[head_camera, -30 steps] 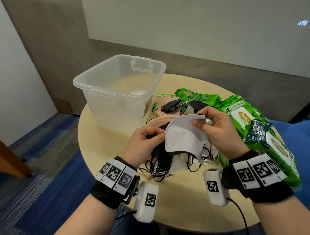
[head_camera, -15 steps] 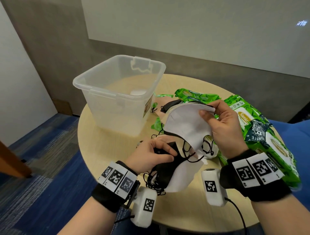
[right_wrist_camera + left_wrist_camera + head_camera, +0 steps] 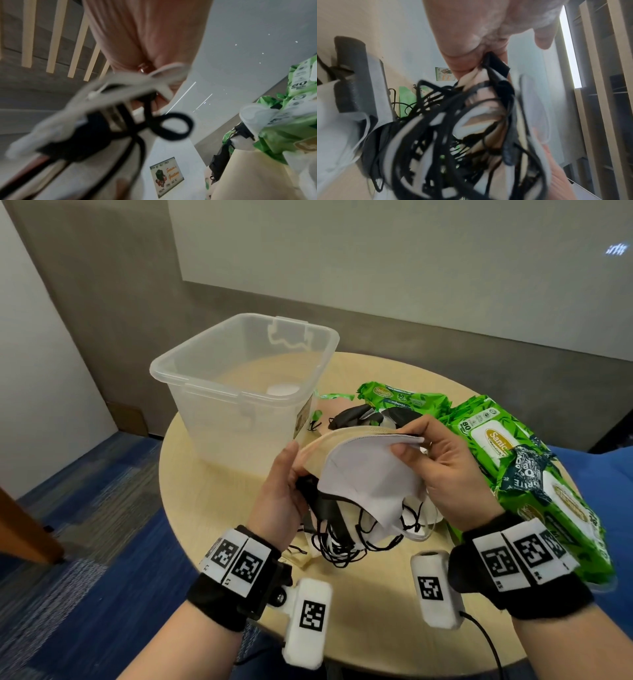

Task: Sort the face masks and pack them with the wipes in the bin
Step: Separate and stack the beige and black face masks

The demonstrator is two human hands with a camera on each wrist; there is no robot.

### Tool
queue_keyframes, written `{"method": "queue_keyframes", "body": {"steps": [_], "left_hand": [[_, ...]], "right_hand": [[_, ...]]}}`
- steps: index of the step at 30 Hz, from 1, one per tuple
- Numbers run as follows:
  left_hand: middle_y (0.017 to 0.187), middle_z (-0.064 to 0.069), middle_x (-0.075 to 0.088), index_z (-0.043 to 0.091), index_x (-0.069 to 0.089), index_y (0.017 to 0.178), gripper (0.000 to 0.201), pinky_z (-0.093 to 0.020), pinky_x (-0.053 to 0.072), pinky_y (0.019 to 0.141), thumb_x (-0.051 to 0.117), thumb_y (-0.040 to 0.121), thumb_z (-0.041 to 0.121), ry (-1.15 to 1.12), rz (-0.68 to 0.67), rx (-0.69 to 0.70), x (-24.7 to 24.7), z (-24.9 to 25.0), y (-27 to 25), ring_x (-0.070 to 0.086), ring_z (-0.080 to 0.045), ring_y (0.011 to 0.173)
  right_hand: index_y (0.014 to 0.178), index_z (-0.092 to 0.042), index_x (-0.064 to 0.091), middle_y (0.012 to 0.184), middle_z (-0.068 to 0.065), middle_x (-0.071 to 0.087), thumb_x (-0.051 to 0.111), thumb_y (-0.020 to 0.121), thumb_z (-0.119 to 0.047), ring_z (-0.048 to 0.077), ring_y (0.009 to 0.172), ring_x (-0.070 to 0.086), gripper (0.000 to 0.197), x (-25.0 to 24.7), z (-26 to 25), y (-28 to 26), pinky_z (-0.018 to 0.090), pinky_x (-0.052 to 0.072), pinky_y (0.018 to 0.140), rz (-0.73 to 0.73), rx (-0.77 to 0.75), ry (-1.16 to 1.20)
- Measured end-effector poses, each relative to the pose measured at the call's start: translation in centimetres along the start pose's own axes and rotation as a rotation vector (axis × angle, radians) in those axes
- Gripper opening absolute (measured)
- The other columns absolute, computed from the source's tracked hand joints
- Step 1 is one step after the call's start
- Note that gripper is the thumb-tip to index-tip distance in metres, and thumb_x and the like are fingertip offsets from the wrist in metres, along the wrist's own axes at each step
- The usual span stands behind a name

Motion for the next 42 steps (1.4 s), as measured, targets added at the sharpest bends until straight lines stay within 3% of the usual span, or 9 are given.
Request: {"method": "queue_keyframes", "body": {"steps": [6,13,20,27,30,33,38,40,42], "left_hand": [[0.085,-0.001,0.073,0.015,0.072,0.091,0.017,-0.022,0.054,0.064,0.058,0.084,0.021,0.239,0.004,0.098,0.1,0.7,-0.2,0.068,-0.016,0.08],[0.079,0.007,0.073,0.014,0.071,0.084,0.018,-0.018,0.052,0.069,0.055,0.092,0.012,0.323,0.181,0.219,-1.1,1.2,0.0,0.067,-0.003,0.077],[0.071,0.023,0.07,0.017,0.067,0.081,0.021,-0.008,0.047,0.062,0.052,0.093,0.008,0.344,0.256,0.271,-1.8,1.6,0.2,0.063,0.01,0.072],[0.073,-0.014,0.059,-0.016,0.061,0.082,0.03,-0.028,0.044,0.063,0.053,0.092,0.012,0.378,0.228,0.28,-1.4,1.1,0.1,0.053,-0.019,0.069],[0.067,0.001,0.067,0.004,0.068,0.079,0.02,-0.021,0.048,0.057,0.052,0.091,0.007,0.372,0.171,0.277,-0.5,1.1,-0.3,0.06,-0.009,0.065],[0.082,0.012,0.072,0.015,0.072,0.088,0.025,-0.019,0.052,0.07,0.051,0.09,0.0,0.364,0.114,0.312,0.2,1.2,-0.5,0.065,-0.002,0.084],[0.082,0.014,0.072,0.033,0.076,0.079,0.031,-0.041,0.052,0.07,0.052,0.089,0.017,0.345,0.128,0.29,0.1,0.8,-0.6,0.064,-0.015,0.083],[0.084,0.01,0.072,0.031,0.076,0.082,0.026,-0.038,0.052,0.066,0.052,0.087,0.024,0.315,0.129,0.266,0.2,0.6,-0.6,0.064,-0.018,0.084],[0.1,0.005,0.072,0.028,0.074,0.096,0.025,-0.039,0.052,0.08,0.049,0.092,0.03,0.28,0.126,0.255,-0.1,0.4,-0.4,0.063,-0.019,0.102]], "right_hand": [[0.079,-0.013,0.052,0.07,-0.009,0.056,0.051,0.089,0.003,-0.001,0.061,0.051,0.019,-0.4,0.9,-0.1,0.013,0.042,0.054,0.049,0.061,-0.055],[0.08,-0.012,0.051,0.069,-0.011,0.061,0.052,0.088,-0.002,0.005,0.066,0.057,0.012,-1.2,1.7,-0.6,0.017,0.046,0.057,-0.014,0.163,0.023],[0.073,-0.019,0.058,0.074,-0.001,0.058,0.066,0.074,-0.015,0.011,0.074,0.052,0.009,-0.2,2.9,-1.8,0.018,0.042,0.065,-0.37,0.379,-0.062],[0.087,-0.009,0.061,0.074,-0.006,0.069,0.057,0.078,-0.003,0.005,0.071,0.063,0.012,0.9,2.0,-0.2,0.015,0.049,0.064,-0.111,0.305,0.2],[0.095,-0.009,0.063,0.077,-0.008,0.071,0.056,0.081,-0.001,0.004,0.072,0.064,0.017,1.3,2.1,0.6,0.014,0.049,0.062,0.041,0.277,0.211],[0.103,-0.004,0.062,0.079,-0.006,0.072,0.054,0.085,0.0,0.006,0.073,0.065,0.02,1.4,2.3,0.9,0.016,0.049,0.06,0.146,0.283,0.276],[0.101,-0.003,0.063,0.083,0.0,0.073,0.051,0.088,0.001,0.01,0.075,0.067,0.018,1.7,2.8,0.8,0.02,0.052,0.061,0.201,0.343,0.357],[0.101,-0.002,0.062,0.085,0.003,0.072,0.051,0.087,0.002,0.014,0.078,0.068,0.018,1.7,3.1,0.8,0.023,0.055,0.064,0.229,0.364,0.392],[0.099,-0.001,0.061,0.082,0.003,0.073,0.051,0.087,0.003,0.014,0.075,0.068,0.016,1.7,3.2,0.7,0.024,0.055,0.063,0.251,0.372,0.42]]}}
Point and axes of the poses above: each hand's wrist, its own y-axis towards the middle knuckle, its own x-axis out of the palm, z = x × y, the point moved 4 cm from there along y, towards the middle knuckle
